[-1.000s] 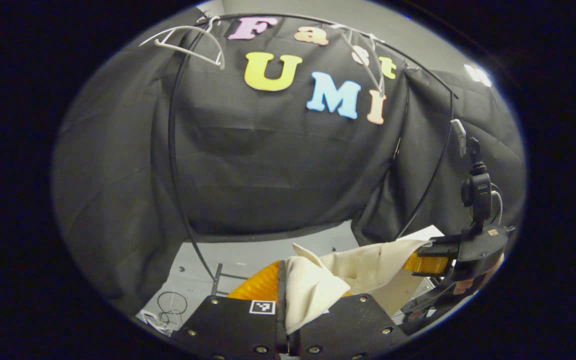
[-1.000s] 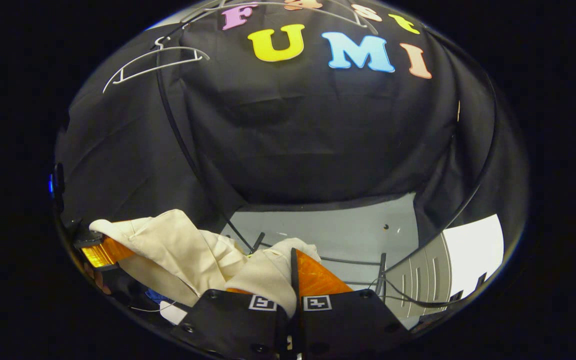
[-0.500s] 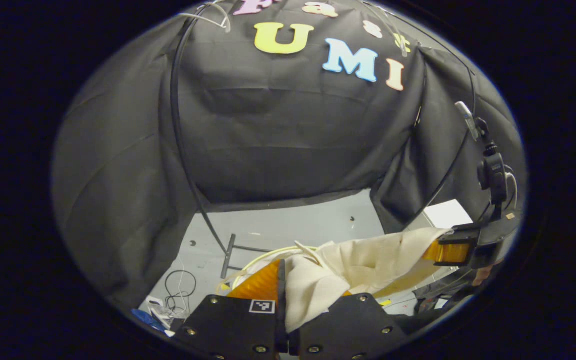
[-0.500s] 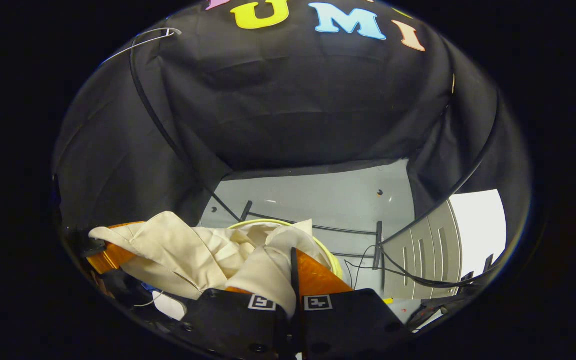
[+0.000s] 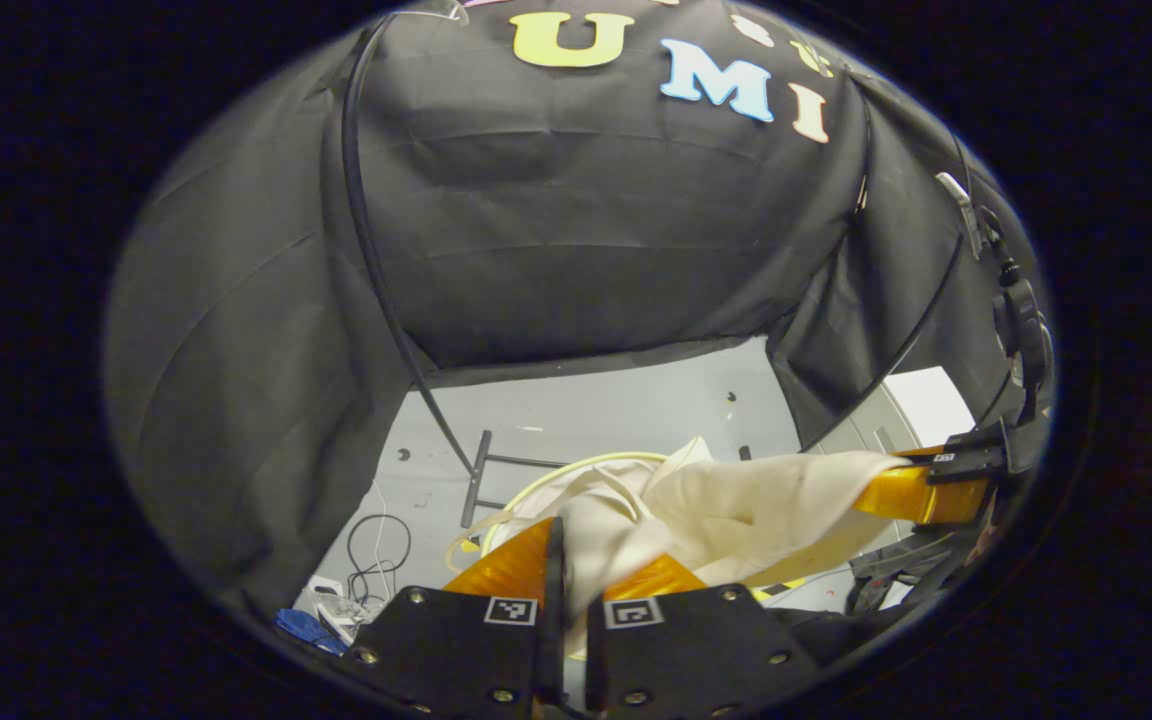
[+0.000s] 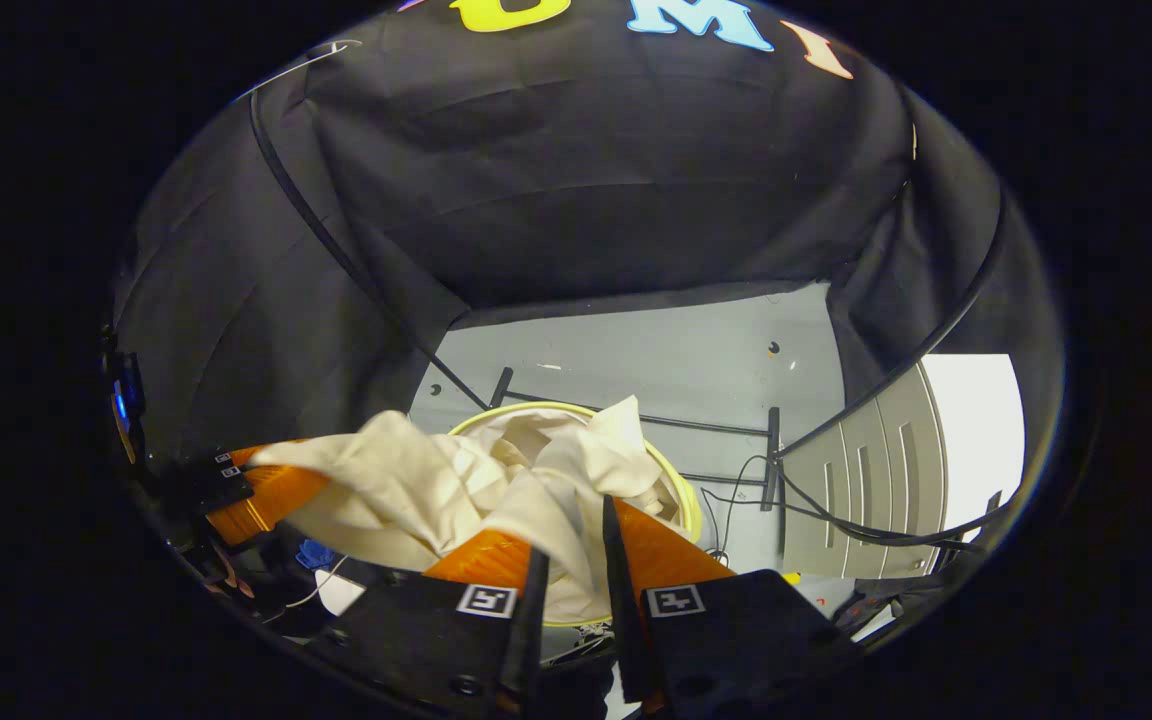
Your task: Grasp the clothes on the hanger with both hands and then place them into the laundry hamper below.
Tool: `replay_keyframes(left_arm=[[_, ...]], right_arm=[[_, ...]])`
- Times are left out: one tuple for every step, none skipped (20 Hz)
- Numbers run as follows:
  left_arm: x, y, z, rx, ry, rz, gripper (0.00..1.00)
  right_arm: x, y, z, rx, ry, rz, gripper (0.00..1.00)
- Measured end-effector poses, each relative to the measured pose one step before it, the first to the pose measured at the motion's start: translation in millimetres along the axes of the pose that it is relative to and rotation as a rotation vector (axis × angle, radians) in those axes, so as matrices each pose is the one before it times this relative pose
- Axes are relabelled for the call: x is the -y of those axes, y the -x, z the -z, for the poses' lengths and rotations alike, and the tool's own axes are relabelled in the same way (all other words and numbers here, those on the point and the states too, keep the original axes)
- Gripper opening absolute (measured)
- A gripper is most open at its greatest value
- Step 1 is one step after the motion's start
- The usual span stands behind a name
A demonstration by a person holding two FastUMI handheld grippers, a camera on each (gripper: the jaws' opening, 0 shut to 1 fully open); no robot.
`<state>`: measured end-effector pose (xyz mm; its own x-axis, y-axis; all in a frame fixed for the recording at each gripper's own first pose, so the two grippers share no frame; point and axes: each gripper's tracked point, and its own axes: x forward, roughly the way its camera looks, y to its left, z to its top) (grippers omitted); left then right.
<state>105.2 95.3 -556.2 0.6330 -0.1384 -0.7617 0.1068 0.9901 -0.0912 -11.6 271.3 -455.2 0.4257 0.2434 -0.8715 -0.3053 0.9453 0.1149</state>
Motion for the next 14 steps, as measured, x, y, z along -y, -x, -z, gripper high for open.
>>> replay_keyframes(left_arm=[[-2.83, 2.48, -2.76, 0.00685, 0.00328, -0.00586, 0.17], [-1.63, 2.46, 0.42, 0.00316, -0.00013, 0.00299, 0.37], [-1.10, 4.32, -1.46, 0.00489, 0.00163, -0.00593, 0.57], [-2.97, 2.24, -1.64, 0.00536, -0.00053, -0.01332, 0.77], [-1.67, 4.30, -2.80, 0.00967, -0.00069, -0.00979, 0.97], [0.96, 7.64, -4.33, 0.00976, 0.00103, -0.00225, 0.97], [0.62, 7.16, -5.96, 0.01249, 0.00288, 0.00088, 0.97], [-0.79, 10.55, -5.76, 0.01535, 0.00121, -0.00760, 0.97], [-3.39, 10.37, -11.08, 0.03550, -0.00182, -0.02149, 0.96], [-0.67, 8.57, -10.19, 0.02946, 0.00068, -0.00304, 0.96], [2.25, 10.23, -11.19, 0.02130, 0.00316, 0.00479, 0.97], [5.34, 9.46, -10.42, 0.02282, 0.00108, 0.00051, 0.97], [1.01, 8.89, -15.41, 0.02898, -0.01408, -0.00715, 0.97], [-0.57, 6.98, -17.58, 0.03662, -0.02596, -0.01856, 0.96]], right_arm=[[-1.38, 2.99, -1.31, 0.00214, -0.00234, -0.01238, 0.38], [-5.08, 2.33, -0.48, 0.00307, -0.00367, -0.01653, 0.58], [0.08, -5.23, 4.89, 0.00458, 0.00281, -0.00440, 0.78], [3.75, 12.87, -9.88, 0.01261, 0.00553, 0.00404, 0.97], [3.13, 2.12, -4.71, 0.01648, 0.01118, 0.00676, 0.98], [2.87, 5.07, -4.20, 0.01753, 0.01090, 0.00330, 0.98], [0.98, 5.50, -5.07, 0.01754, 0.00608, 0.00220, 0.98], [-1.59, 7.48, -4.01, 0.01837, 0.00205, 0.00225, 0.98], [0.33, 7.43, -5.42, 0.01823, -0.00035, 0.00602, 0.98], [2.48, 7.53, -5.29, 0.01914, -0.00108, 0.00748, 0.98], [1.49, 6.75, -6.97, 0.01850, 0.00044, 0.00503, 0.98], [1.12, 7.56, -6.01, 0.01867, 0.00240, 0.00587, 0.98], [2.87, 8.57, -9.18, 0.02088, 0.00420, 0.00595, 0.99], [3.80, 8.21, -7.86, 0.02274, 0.00619, 0.00603, 0.98]])
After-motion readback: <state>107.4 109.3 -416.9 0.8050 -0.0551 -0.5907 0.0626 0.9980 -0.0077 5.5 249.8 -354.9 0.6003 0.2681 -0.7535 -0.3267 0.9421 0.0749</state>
